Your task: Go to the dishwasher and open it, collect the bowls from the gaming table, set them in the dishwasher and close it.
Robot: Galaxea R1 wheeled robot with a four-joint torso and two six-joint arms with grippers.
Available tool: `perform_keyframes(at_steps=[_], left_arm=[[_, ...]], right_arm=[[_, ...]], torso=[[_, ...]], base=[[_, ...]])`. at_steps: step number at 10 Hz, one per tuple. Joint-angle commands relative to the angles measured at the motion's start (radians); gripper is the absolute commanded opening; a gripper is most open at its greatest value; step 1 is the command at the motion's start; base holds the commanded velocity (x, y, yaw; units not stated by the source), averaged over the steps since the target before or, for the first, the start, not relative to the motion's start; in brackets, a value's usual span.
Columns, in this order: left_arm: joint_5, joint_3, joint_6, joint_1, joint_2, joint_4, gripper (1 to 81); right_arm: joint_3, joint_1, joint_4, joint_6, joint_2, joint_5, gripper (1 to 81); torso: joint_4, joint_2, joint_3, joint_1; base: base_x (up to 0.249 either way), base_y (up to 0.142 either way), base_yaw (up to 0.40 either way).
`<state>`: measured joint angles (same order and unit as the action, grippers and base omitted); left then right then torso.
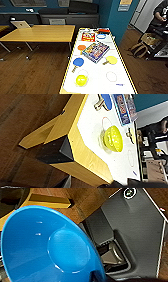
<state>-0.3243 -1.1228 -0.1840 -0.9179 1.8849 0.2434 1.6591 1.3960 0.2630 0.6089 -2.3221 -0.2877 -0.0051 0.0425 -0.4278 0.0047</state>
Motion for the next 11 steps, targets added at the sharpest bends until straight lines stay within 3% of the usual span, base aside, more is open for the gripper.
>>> perform_keyframes(at_steps=[1,2,5,7,11], left_arm=[[0.235,-0.035,0.001,0.182,-0.030,0.048,81.1],[0.266,-0.049,0.001,0.205,-0.023,0.072,81.1],[0.269,-0.083,0.001,0.254,-0.021,0.247,81.1],[0.368,-0.181,0.001,0.300,0.031,0.255,81.1],[0.410,-0.242,0.001,0.359,0.074,0.255,81.1]], right_arm=[[-0.024,-0.031,0.038,-0.005,0.031,0.056,1.0],[-0.026,-0.033,0.042,-0.005,0.027,0.073,1.0],[-0.021,-0.041,0.042,-0.005,0.016,0.076,1.0],[-0.010,-0.045,0.041,-0.005,0.010,0.076,1.0],[-0.007,-0.054,0.041,-0.005,0.005,0.094,1.0]], torso=[[0.000,0.000,0.000,0.000],[0.000,0.000,0.000,0.000],[0.000,0.000,0.000,0.000],[0.000,0.000,0.000,0.000],[0.000,0.000,0.000,0.000]], base=[[0.000,0.000,0.000],[0.000,0.000,0.000],[0.000,0.000,0.000],[0.000,0.000,0.000],[0.000,0.000,0.000]])
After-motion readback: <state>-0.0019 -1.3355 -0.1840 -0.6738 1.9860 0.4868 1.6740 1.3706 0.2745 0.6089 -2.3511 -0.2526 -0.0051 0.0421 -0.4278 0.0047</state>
